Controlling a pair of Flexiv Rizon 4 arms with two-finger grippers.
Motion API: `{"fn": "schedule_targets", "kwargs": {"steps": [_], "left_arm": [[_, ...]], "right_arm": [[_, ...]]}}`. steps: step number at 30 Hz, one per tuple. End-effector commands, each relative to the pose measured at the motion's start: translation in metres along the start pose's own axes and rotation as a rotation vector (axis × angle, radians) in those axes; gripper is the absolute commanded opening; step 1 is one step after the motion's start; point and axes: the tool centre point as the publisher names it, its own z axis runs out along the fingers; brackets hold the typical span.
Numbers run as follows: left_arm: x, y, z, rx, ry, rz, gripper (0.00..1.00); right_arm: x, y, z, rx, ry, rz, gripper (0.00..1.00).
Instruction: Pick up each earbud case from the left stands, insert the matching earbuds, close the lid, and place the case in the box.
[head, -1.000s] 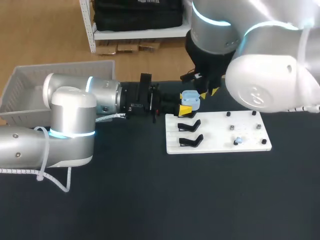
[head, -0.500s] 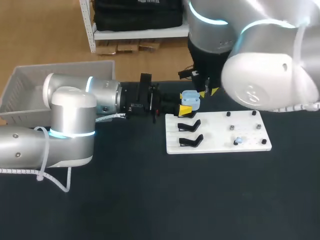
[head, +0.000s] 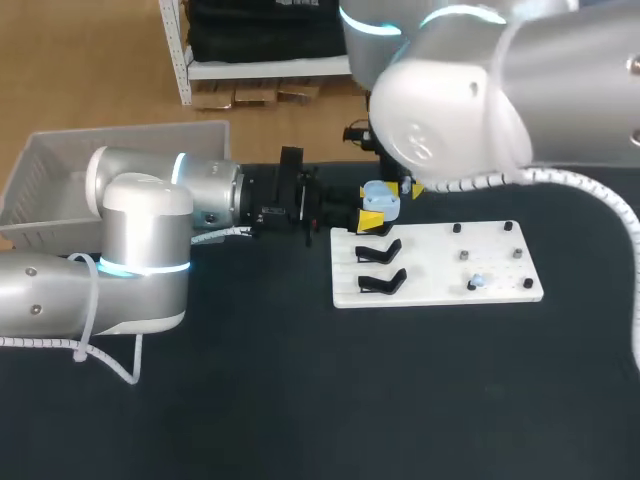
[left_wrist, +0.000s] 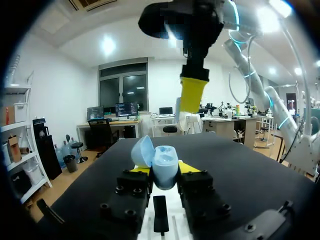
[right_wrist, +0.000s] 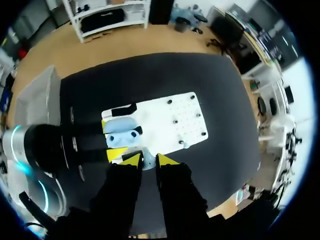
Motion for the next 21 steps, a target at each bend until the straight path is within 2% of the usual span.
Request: {"fn": "schedule_targets", "kwargs": {"steps": [1,12,15,17,19,21], "left_arm": [[0.001,-0.002,0.0,-0.007,-0.002,0.003,0.0],[0.001,-0.002,0.0,-0.007,-0.002,0.003,0.0],[0.001,-0.002,0.0,-0.007,-0.002,0.003,0.0],[0.001,-0.002,0.0,-0.007,-0.002,0.003,0.0],[0.001,-0.002,0.0,-0.007,-0.002,0.003,0.0],[0.001,-0.002,0.0,-0.007,-0.002,0.003,0.0]], "right_arm": [[-0.004,0.003,-0.001,-0.009,0.044,0.121,0.0],[-0.004,0.003,-0.001,-0.009,0.044,0.121,0.0],[-0.007,0.007,0.0,0.004,0.042,0.241,0.0],[-0.007,0.01,0.0,0.026,0.09,0.36,0.0],[-0.007,0.014,-0.004,-0.013,0.111,0.479,0.0],[-0.007,0.017,-0.006,-0.003,0.121,0.557,0.0]]}}
